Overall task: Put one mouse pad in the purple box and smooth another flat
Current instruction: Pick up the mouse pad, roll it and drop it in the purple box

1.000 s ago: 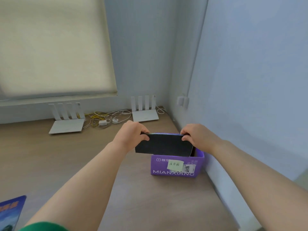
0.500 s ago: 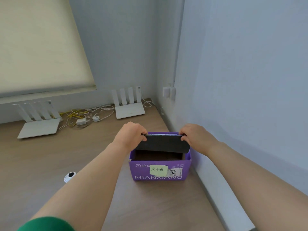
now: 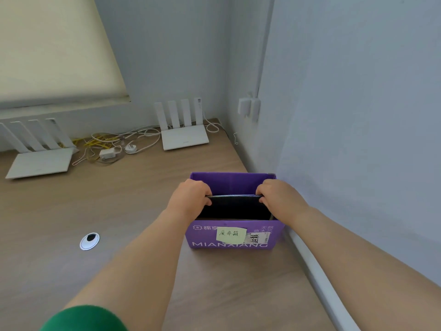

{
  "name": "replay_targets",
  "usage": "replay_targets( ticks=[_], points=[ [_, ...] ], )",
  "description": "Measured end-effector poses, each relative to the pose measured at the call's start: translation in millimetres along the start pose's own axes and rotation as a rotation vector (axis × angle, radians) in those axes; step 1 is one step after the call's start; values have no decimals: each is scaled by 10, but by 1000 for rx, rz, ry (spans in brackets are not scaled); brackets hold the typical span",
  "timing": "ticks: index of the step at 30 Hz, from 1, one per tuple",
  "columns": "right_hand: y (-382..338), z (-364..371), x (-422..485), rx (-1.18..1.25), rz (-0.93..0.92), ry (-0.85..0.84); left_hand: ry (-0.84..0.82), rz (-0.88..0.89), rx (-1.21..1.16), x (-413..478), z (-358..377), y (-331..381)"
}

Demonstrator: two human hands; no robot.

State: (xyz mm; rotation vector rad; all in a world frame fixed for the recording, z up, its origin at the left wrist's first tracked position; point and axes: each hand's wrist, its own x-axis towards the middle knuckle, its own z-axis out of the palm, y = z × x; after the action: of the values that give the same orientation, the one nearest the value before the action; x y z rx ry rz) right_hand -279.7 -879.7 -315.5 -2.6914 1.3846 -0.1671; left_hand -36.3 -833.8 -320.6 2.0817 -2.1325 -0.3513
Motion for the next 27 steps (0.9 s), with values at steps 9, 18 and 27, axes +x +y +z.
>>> replay_targets(
  ticks=[9, 18, 27],
  points=[
    [-112, 222, 19, -169, 89, 49, 109, -9, -40, -65, 284, -152],
    [-332, 119, -133, -24, 144, 163, 245, -19, -161, -445, 131, -207],
    [-977, -159, -567, 138, 129, 291, 337, 3, -242, -1204, -219, -17]
  ],
)
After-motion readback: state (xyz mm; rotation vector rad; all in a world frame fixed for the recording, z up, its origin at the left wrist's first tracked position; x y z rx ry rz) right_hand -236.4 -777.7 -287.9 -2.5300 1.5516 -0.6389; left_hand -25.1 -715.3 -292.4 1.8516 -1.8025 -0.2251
